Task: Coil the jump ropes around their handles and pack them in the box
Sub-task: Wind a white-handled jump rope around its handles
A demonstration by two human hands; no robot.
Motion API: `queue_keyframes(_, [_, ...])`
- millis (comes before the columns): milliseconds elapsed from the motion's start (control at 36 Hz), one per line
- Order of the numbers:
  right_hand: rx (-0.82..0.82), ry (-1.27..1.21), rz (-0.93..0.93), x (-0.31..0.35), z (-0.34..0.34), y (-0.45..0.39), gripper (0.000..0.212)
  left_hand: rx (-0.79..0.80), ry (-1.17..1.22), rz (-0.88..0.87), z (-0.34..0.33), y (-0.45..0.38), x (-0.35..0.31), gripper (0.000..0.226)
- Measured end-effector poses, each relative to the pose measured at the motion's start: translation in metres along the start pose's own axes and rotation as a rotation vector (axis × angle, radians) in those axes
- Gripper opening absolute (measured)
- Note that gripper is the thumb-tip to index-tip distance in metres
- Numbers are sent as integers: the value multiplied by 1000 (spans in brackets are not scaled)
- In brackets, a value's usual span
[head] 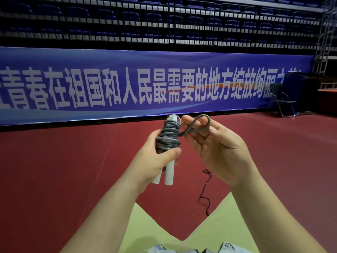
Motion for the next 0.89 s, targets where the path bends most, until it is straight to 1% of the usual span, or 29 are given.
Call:
queue_keyframes(56, [-62,-6,2,0,0,-1,29,-16,-14,-10,-1,-2,-1,47])
queue_keyframes(111, [-112,-21,-1,-2,-1,0,28,-22,-4,5,0,-2,-2,52])
queue_keyframes(222, [-143,-21,-15,-6,-5,-1,26,-15,100,41,-4,-1,-2,66])
queue_keyframes(278, [-170,-4,-26,-7,-7,-1,27,-21,138,61,-5,0,-2,66])
queue_keyframes(361, [-218,36,-57,-9,-7,0,24,-33,240,121,-5,1,-4,62])
queue_keyframes(417, [-252,60,-84,-10,-5,-1,28,-42,263,148,-4,1,-7,50])
queue_keyframes(500, [-287,78,-105,-10,-4,-1,20,-34,201,159,-4,2,-7,34])
queue_keyframes(639, [-306,114,-105,-8,-5,0,22,-24,102,131,-2,0,-4,28])
queue_keyframes(750, [-322,140,-65,-7,-7,1,20,4,76,118,-2,0,-6,20])
queue_keyframes(889, [-392,181,-33,-5,-6,0,16,65,9,75,-5,-3,-4,9])
Point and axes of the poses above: each hand's wrist, its own y-axis away from the middle knuckle, its own z-axis out of the back of the hand, x = y × z, the point moved 4 cm from there along -y, towards the middle knuckle, and after that the axes turned 4 degrees about -z, right-handed, at the moved point
